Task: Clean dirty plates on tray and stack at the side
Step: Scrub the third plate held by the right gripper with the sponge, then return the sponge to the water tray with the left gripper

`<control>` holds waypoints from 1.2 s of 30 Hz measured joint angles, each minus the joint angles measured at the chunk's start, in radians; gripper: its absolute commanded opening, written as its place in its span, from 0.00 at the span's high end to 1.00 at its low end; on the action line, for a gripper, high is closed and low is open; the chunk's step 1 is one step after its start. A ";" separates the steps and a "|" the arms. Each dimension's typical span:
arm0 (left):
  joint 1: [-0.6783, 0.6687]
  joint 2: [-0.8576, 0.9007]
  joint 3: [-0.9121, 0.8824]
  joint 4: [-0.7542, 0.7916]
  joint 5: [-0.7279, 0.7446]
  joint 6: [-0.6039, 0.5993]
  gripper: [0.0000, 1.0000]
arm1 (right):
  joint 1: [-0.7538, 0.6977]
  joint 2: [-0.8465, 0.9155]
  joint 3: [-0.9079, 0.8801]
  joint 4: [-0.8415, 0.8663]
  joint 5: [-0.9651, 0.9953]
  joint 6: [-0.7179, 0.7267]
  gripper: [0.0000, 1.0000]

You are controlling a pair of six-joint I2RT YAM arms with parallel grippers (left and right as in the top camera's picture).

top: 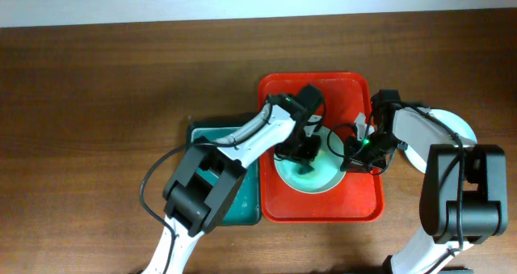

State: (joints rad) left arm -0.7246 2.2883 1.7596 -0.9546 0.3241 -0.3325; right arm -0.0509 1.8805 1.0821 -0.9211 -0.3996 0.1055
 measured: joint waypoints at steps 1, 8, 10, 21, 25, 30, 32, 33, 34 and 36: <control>0.009 -0.002 0.016 -0.024 -0.097 0.000 1.00 | 0.000 0.000 0.000 0.000 0.000 0.000 0.96; -0.079 -0.008 0.024 -0.053 -0.600 0.000 1.00 | 0.000 0.002 0.000 0.005 -0.010 0.000 0.96; -0.105 0.001 0.031 -0.091 -0.668 -0.015 1.00 | 0.001 0.003 0.000 0.010 -0.020 0.000 0.96; 0.062 -0.201 0.287 -0.542 -0.444 -0.026 1.00 | 0.002 0.004 0.000 -0.006 -0.010 -0.003 0.95; 0.201 -0.249 0.138 -0.464 -0.463 -0.023 1.00 | 0.000 0.004 0.000 -0.008 -0.006 -0.004 0.95; 0.217 -0.235 -0.235 -0.258 -0.446 -0.035 0.59 | -0.001 0.004 0.000 -0.010 -0.002 -0.003 0.95; 0.238 -0.235 -0.245 -0.248 -0.415 -0.051 0.30 | -0.001 0.004 0.000 -0.009 -0.002 -0.004 0.96; 0.250 -0.235 -0.244 -0.249 -0.398 -0.054 0.30 | -0.001 0.004 0.000 -0.010 -0.002 -0.004 0.96; 0.266 -0.236 -0.241 -0.250 -0.361 -0.054 0.28 | -0.001 0.004 0.000 -0.021 -0.003 -0.003 0.96; 0.302 -0.282 -0.238 -0.252 -0.310 -0.054 0.25 | -0.002 -0.016 -0.003 -0.048 0.010 0.000 0.96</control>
State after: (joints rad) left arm -0.4229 2.0060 1.5219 -1.2064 0.0143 -0.3862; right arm -0.0525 1.8645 1.0790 -0.9688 -0.3901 0.1051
